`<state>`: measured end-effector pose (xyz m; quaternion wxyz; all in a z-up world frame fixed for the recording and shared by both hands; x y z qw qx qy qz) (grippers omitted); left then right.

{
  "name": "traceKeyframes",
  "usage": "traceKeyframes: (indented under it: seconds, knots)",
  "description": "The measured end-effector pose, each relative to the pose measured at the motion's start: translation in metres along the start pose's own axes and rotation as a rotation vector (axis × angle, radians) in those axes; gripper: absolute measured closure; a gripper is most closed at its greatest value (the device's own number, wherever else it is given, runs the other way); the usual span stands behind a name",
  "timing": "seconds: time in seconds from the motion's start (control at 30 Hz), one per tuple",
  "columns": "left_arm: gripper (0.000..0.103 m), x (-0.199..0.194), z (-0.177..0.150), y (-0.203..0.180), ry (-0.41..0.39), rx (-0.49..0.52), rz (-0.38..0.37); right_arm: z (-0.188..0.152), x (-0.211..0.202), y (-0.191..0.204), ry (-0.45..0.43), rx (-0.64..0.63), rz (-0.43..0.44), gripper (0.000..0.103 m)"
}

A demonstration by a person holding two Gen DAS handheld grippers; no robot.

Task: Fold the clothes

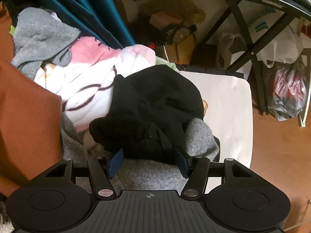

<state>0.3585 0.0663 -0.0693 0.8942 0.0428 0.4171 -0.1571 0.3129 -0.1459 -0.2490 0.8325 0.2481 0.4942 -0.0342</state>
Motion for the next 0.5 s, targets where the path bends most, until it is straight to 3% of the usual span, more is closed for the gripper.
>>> traceKeyframes:
  seconds: [0.13, 0.23, 0.33, 0.4, 0.5]
  knots:
    - [0.095, 0.011, -0.004, -0.039, 0.029, 0.151, -0.101, 0.004, -0.003, -0.012, -0.009, 0.059, -0.004, 0.048]
    - [0.093, 0.015, -0.012, -0.044, 0.044, 0.195, -0.119, 0.004, -0.003, -0.018, -0.006, 0.082, -0.013, 0.048]
    - [0.083, 0.02, -0.02, -0.05, 0.06, 0.238, -0.136, 0.004, -0.006, -0.02, -0.011, 0.093, -0.009, 0.048]
    - [0.064, 0.023, -0.025, -0.054, 0.07, 0.267, -0.148, 0.004, -0.01, -0.019, -0.018, 0.099, 0.0, 0.048]
    - [0.061, 0.027, -0.033, -0.059, 0.085, 0.31, -0.166, 0.009, -0.019, -0.015, -0.049, 0.105, 0.029, 0.048]
Point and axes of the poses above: each gripper's, at about its wrist camera, not at the fingertips, and x roughly the way its jaws point, y to its left, z to its top, the point moved 5 cm from there along x, roughly the way its jaws point, and after that the axes turned 6 degrees about z, right-handed, at the moved point
